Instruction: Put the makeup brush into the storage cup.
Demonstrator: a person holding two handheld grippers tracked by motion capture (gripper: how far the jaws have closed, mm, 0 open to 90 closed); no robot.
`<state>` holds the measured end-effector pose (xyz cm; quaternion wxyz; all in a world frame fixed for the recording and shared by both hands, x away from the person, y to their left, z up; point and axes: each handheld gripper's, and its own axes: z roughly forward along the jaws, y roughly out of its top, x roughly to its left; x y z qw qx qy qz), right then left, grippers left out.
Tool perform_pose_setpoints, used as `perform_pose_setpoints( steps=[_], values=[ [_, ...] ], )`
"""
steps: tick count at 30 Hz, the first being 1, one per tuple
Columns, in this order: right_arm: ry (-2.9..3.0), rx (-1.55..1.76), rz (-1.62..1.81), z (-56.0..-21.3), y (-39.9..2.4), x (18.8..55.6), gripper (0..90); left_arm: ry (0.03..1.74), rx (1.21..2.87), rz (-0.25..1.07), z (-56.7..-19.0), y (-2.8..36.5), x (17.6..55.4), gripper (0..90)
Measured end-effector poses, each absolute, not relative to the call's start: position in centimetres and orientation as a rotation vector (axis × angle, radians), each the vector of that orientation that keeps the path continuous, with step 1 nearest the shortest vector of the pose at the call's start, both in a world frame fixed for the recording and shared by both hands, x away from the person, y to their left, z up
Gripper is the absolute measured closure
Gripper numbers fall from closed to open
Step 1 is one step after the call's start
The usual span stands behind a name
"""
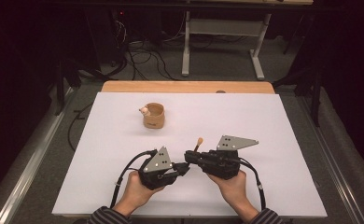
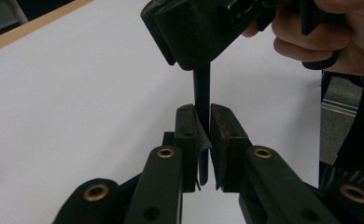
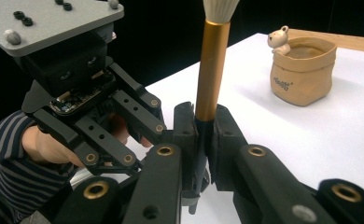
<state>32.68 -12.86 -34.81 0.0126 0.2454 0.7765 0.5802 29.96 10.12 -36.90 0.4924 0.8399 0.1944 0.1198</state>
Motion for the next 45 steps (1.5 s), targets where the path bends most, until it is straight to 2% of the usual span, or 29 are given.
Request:
perform_pose_setpoints(
  steps=[19, 21, 26, 29, 35, 41, 45],
  values=[
    [2.429, 0.760, 1.811, -34.7, -12.4, 32.7, 83.9, 0.498, 2.029, 0.269, -36.8, 10.4, 30.2, 84.6],
    [2.413, 0.752, 1.815, -34.6, -12.5, 32.7, 78.5, 0.499, 2.037, 0.269, -36.9, 10.3, 30.2, 84.8],
    [2.367, 0.753, 1.836, -34.1, -13.2, 32.6, 76.6, 0.512, 2.042, 0.269, -36.9, 10.5, 30.3, 84.8],
    [2.341, 0.750, 1.846, -33.7, -13.6, 32.6, 77.3, 0.517, 2.047, 0.269, -36.9, 10.6, 30.3, 84.8],
    [2.338, 0.735, 1.856, -33.3, -14.0, 32.5, 84.8, 0.517, 2.062, 0.262, -37.1, 10.4, 30.4, 84.7],
    [2.351, 0.719, 1.849, -33.1, -13.8, 32.4, 85.9, 0.508, 2.054, 0.266, -37.0, 10.4, 30.3, 83.7],
    [2.371, 0.712, 1.838, -33.2, -13.6, 32.4, 86.0, 0.500, 2.018, 0.268, -36.5, 10.4, 30.1, 79.2]
  ],
)
